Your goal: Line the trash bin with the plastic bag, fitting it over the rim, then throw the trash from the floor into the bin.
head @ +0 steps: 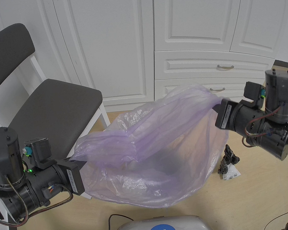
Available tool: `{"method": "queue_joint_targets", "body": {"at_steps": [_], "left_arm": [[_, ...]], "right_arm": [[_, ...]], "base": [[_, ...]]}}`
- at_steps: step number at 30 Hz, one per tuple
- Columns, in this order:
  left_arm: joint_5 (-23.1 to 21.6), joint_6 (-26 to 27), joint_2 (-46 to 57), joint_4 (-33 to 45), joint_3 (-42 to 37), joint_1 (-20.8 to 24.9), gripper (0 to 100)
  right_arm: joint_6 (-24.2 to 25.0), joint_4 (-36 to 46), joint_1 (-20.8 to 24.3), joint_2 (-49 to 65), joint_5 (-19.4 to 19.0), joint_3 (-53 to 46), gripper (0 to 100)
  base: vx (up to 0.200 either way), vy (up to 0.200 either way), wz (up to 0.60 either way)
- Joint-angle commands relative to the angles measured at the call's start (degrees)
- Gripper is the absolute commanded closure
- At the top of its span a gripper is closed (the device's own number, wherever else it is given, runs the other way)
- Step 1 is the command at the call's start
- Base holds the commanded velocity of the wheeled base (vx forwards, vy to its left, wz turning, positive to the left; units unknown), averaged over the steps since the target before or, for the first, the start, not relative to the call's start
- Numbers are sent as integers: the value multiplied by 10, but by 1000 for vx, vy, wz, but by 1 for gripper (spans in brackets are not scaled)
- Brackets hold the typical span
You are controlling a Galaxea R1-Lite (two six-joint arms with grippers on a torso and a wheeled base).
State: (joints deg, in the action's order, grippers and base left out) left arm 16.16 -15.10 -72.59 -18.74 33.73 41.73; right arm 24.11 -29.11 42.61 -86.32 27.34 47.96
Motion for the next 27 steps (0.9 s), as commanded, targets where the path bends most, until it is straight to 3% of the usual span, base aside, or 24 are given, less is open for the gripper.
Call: {"method": "queue_joint_targets", "body": {"at_steps": [1, 3, 4, 7, 10, 15, 20, 27], "left_arm": [[1, 18, -2, -3, 2, -21, 100], [-2, 32, 11, -3, 3, -46, 100], [-5, 50, 29, -3, 3, -75, 100], [-5, 67, 40, -3, 5, -97, 100], [-6, 78, 44, -4, 8, -121, 100], [-6, 73, 37, -11, 16, -125, 100], [-18, 67, 33, -39, 34, -152, 100], [-76, -25, 43, -52, 63, -167, 100]], "right_arm": [[-42, 0, 0, 26, 3, -50, 100], [-64, 1, 0, 34, 3, -66, 100], [-112, 3, -2, 45, 11, -103, 100], [-182, 0, -9, 52, 45, -146, 100], [-223, 0, -8, 54, 69, -169, 100], [-229, -5, -6, 50, 78, -170, 100], [-208, -69, -9, 46, 80, -148, 100], [-168, -73, -8, 39, 79, -117, 100]], "base": [[0, 0, 0], [0, 0, 0], [0, 0, 0], [0, 0, 0], [0, 0, 0], [0, 0, 0], [0, 0, 0], [0, 0, 0]]}}
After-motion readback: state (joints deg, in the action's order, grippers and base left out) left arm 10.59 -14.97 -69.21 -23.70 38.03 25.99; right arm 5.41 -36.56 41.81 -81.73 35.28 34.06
